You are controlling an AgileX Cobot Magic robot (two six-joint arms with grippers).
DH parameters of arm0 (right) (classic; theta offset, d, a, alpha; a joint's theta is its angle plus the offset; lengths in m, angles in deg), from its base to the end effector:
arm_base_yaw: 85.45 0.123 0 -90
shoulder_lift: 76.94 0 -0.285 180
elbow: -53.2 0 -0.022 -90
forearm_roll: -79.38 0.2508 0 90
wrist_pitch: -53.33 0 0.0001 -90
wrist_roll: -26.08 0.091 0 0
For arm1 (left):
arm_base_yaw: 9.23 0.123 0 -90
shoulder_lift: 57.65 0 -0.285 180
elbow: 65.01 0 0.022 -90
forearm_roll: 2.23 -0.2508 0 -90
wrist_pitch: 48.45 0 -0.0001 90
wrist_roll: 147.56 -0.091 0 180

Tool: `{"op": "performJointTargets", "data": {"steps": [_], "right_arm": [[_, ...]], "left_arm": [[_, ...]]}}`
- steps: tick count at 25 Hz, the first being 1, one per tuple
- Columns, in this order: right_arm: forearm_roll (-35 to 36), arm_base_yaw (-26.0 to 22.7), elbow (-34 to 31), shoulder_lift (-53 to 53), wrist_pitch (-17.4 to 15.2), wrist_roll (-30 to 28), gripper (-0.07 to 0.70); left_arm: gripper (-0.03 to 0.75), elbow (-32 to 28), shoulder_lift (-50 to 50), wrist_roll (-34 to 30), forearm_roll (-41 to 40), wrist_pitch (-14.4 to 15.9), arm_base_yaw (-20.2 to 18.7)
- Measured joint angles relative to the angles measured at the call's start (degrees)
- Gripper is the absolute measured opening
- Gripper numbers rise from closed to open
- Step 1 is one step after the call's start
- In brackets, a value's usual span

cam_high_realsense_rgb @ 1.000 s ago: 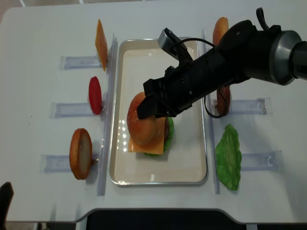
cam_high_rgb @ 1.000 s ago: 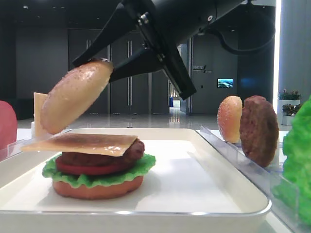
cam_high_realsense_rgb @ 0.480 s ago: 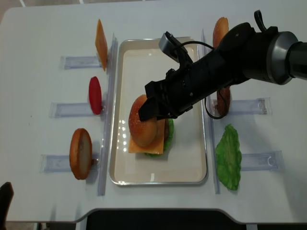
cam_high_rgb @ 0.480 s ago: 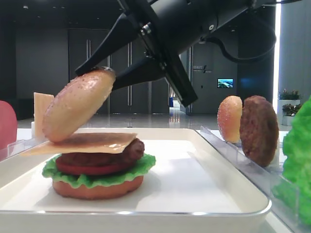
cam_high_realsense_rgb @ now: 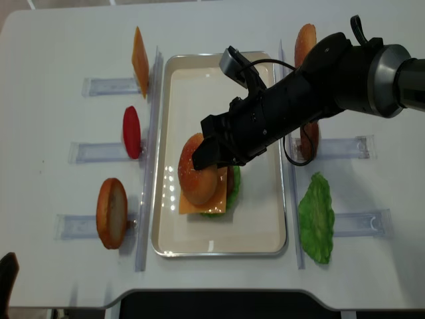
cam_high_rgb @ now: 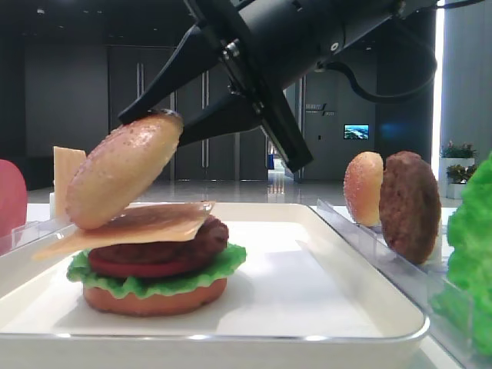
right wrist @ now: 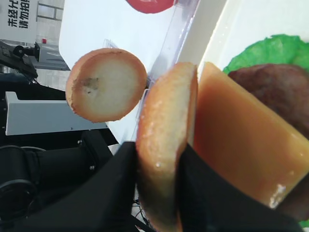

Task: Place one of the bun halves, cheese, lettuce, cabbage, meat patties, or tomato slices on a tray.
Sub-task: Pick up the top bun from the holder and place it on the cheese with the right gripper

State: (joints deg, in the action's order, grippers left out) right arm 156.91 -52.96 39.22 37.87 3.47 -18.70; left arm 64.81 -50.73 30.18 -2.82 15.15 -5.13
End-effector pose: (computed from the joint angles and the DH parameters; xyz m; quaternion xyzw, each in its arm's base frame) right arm 0.2714 0.2535 0.1933 -0.1759 0.8575 0.4796 0.0609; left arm -0.0061 0.0004 0.2655 -0.0142 0.8689 0.0326 0.4936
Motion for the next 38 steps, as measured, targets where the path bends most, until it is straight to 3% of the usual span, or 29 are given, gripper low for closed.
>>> {"op": "performJointTargets", "data": {"steps": [9, 19, 25, 34, 38], "right_arm": [[-0.4, 0.0, 0.0, 0.0, -0.1, 0.0, 0.213], [-2.2, 0.0, 0.0, 0.0, 0.8, 0.0, 0.445], [-5.4, 0.0, 0.0, 0.0, 3.6, -0.1, 0.576], [-13.6, 0.0, 0.0, -2.4, 11.7, -0.1, 0.585], [-15.6, -0.4, 0.0, -3.9, 13.4, -0.1, 0.585]], "left_arm": [[0.534, 0.0, 0.0, 0.0, 0.0, 0.0, 0.0], [0.534, 0.0, 0.0, 0.0, 0.0, 0.0, 0.0], [0.534, 0.0, 0.0, 0.0, 0.0, 0.0, 0.0], [0.534, 0.0, 0.0, 0.0, 0.0, 0.0, 0.0], [0.534, 0.0, 0.0, 0.0, 0.0, 0.0, 0.0]]}}
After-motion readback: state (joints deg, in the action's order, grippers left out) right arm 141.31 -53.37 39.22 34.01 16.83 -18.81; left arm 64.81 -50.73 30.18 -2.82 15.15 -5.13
